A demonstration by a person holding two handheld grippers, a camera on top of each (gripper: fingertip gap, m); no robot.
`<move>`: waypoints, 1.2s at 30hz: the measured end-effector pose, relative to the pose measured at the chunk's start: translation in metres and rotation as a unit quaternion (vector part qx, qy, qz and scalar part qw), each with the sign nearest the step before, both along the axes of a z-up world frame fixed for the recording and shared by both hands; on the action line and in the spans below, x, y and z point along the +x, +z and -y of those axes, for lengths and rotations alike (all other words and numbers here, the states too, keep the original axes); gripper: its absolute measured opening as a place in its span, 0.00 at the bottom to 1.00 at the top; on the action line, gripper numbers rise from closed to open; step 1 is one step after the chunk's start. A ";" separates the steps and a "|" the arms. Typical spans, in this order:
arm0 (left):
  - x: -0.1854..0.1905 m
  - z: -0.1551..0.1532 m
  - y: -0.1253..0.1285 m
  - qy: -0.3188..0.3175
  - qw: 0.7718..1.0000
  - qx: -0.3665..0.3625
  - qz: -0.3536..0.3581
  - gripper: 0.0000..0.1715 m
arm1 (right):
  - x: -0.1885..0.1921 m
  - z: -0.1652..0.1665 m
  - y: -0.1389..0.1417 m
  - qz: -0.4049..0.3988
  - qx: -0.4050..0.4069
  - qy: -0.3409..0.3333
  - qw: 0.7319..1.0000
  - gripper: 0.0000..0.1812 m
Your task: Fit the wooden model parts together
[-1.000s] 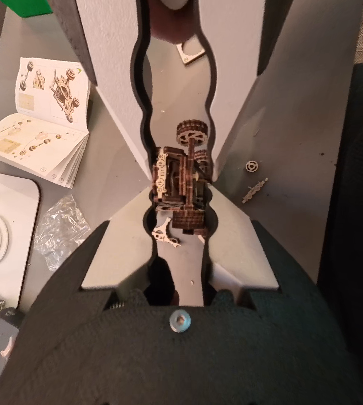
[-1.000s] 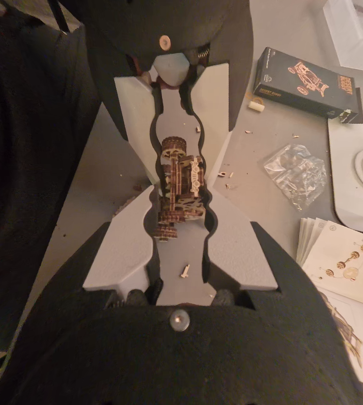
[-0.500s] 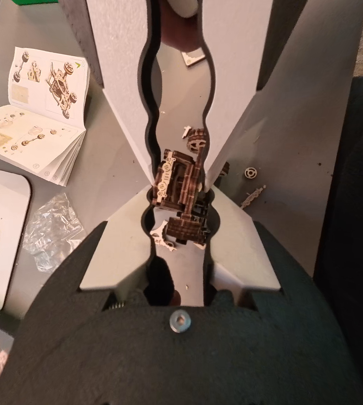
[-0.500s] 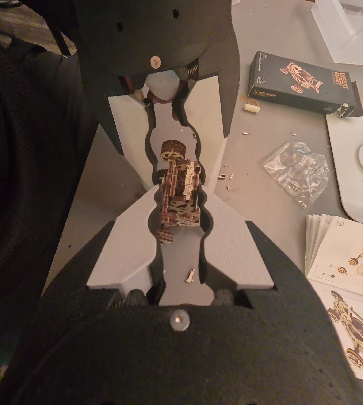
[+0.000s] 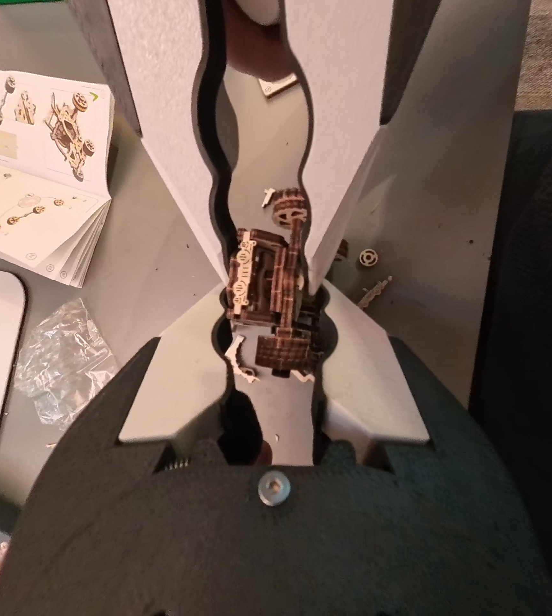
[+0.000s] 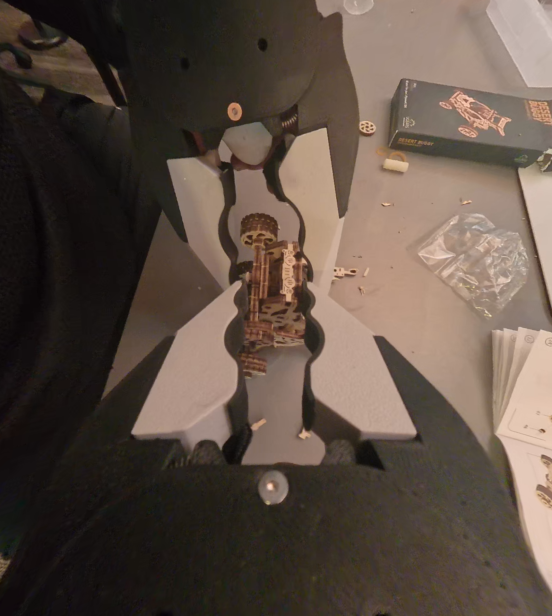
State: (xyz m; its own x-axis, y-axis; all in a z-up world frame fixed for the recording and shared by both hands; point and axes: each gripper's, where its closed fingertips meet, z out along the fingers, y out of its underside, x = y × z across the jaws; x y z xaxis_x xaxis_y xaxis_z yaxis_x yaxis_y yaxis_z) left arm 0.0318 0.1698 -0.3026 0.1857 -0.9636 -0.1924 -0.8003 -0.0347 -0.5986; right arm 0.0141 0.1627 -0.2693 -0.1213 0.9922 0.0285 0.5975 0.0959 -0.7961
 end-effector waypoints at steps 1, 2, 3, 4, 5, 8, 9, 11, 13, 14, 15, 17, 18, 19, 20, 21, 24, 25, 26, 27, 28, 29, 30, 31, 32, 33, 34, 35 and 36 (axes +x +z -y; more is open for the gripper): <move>0.001 0.000 0.001 0.000 1.000 0.002 0.004 0.26 | -0.001 0.002 0.001 -0.003 -0.008 0.001 1.000 0.16; 0.001 0.001 0.001 0.001 1.000 -0.001 0.005 0.27 | -0.002 0.003 0.001 -0.006 -0.016 0.000 1.000 0.16; 0.002 0.001 0.000 0.003 1.000 0.000 0.005 0.27 | -0.002 0.003 0.000 -0.004 -0.023 -0.002 1.000 0.16; 0.002 0.000 0.000 0.007 1.000 0.004 0.004 0.28 | -0.002 0.003 0.000 -0.003 -0.027 -0.005 1.000 0.17; 0.002 0.000 0.000 0.009 1.000 0.004 0.004 0.29 | -0.002 0.002 0.000 -0.001 -0.025 -0.006 1.000 0.17; 0.003 0.001 0.000 0.010 1.000 -0.002 0.009 0.28 | -0.003 0.004 0.002 -0.005 -0.028 -0.004 1.000 0.17; 0.004 0.001 0.000 0.011 1.000 -0.002 0.008 0.28 | -0.003 0.004 0.002 -0.005 -0.032 -0.005 0.999 0.17; 0.003 0.001 -0.001 0.010 1.000 0.005 0.006 0.30 | -0.003 0.004 0.002 -0.005 -0.033 -0.010 0.999 0.19; 0.004 0.002 -0.001 0.012 1.000 0.003 0.009 0.31 | -0.003 0.005 0.002 -0.009 -0.029 -0.014 0.999 0.17; 0.003 0.003 -0.001 0.012 1.000 0.001 0.011 0.32 | -0.003 0.004 0.003 -0.010 -0.026 -0.018 0.999 0.16; 0.004 0.003 -0.002 0.014 1.000 0.002 0.011 0.34 | -0.003 0.003 0.003 -0.012 -0.029 -0.022 0.999 0.16; 0.003 0.003 -0.003 0.018 1.000 0.002 0.007 0.35 | -0.003 0.003 0.003 -0.013 -0.040 -0.030 0.999 0.16; 0.003 0.003 -0.003 0.019 1.000 0.005 0.007 0.32 | -0.003 0.004 0.002 -0.014 -0.038 -0.030 0.999 0.16; 0.002 0.003 -0.003 0.021 1.000 0.003 0.007 0.31 | -0.003 0.005 0.002 -0.015 -0.035 -0.033 0.999 0.16; 0.002 0.003 -0.002 0.023 1.000 0.001 0.007 0.30 | -0.004 0.006 0.002 -0.016 -0.034 -0.037 0.999 0.16; 0.003 0.003 -0.002 0.026 1.000 0.004 0.007 0.30 | -0.003 0.006 0.002 -0.016 -0.037 -0.041 0.998 0.16; 0.003 0.002 -0.002 0.037 0.999 0.007 0.004 0.30 | -0.002 0.006 0.002 -0.018 -0.040 -0.051 0.998 0.16; 0.003 0.002 -0.003 0.039 0.999 0.008 0.003 0.30 | -0.003 0.006 0.001 -0.017 -0.029 -0.053 0.998 0.16; 0.003 0.002 -0.002 0.042 0.999 0.007 0.002 0.29 | -0.002 0.006 0.001 -0.014 -0.023 -0.054 0.998 0.16; 0.003 0.002 -0.003 0.043 0.999 0.008 0.000 0.29 | -0.002 0.006 0.001 -0.013 -0.023 -0.055 0.998 0.16; 0.003 0.002 -0.003 0.044 0.999 0.009 -0.002 0.29 | -0.002 0.005 0.001 -0.015 -0.022 -0.055 0.998 0.15; 0.003 0.001 -0.002 0.046 0.999 0.008 -0.003 0.29 | -0.002 0.005 0.001 -0.017 -0.022 -0.055 0.998 0.15; 0.003 0.001 -0.002 0.045 0.999 0.009 -0.005 0.29 | -0.002 0.005 0.001 -0.016 -0.021 -0.055 0.998 0.15; 0.003 0.001 -0.002 0.044 0.999 0.009 -0.006 0.28 | -0.002 0.005 0.001 -0.013 -0.016 -0.054 0.998 0.15; 0.003 0.001 -0.002 0.044 0.999 0.011 -0.009 0.28 | -0.001 0.005 0.001 -0.010 -0.007 -0.052 0.999 0.15; 0.003 0.001 -0.002 0.040 0.999 0.012 -0.012 0.27 | -0.001 0.005 0.001 -0.009 -0.011 -0.049 0.999 0.15; 0.002 0.000 -0.001 0.038 0.999 0.018 -0.014 0.24 | 0.000 0.006 0.002 -0.012 -0.017 -0.044 0.999 0.14; 0.002 -0.001 -0.001 0.037 0.999 0.019 -0.013 0.24 | 0.000 0.005 0.002 -0.015 -0.019 -0.044 0.999 0.15; 0.003 -0.001 -0.001 0.034 0.999 0.015 -0.011 0.24 | 0.000 0.004 0.002 -0.013 -0.016 -0.043 0.999 0.15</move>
State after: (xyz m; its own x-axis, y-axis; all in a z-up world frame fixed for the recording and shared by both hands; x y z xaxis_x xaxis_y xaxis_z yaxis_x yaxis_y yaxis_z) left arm 0.0347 0.1709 -0.3039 0.2461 -0.9424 -0.2263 -0.8092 -0.0713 -0.5831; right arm 0.0142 0.1583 -0.2677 -0.0345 0.9994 -0.0017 0.5820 0.0187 -0.8130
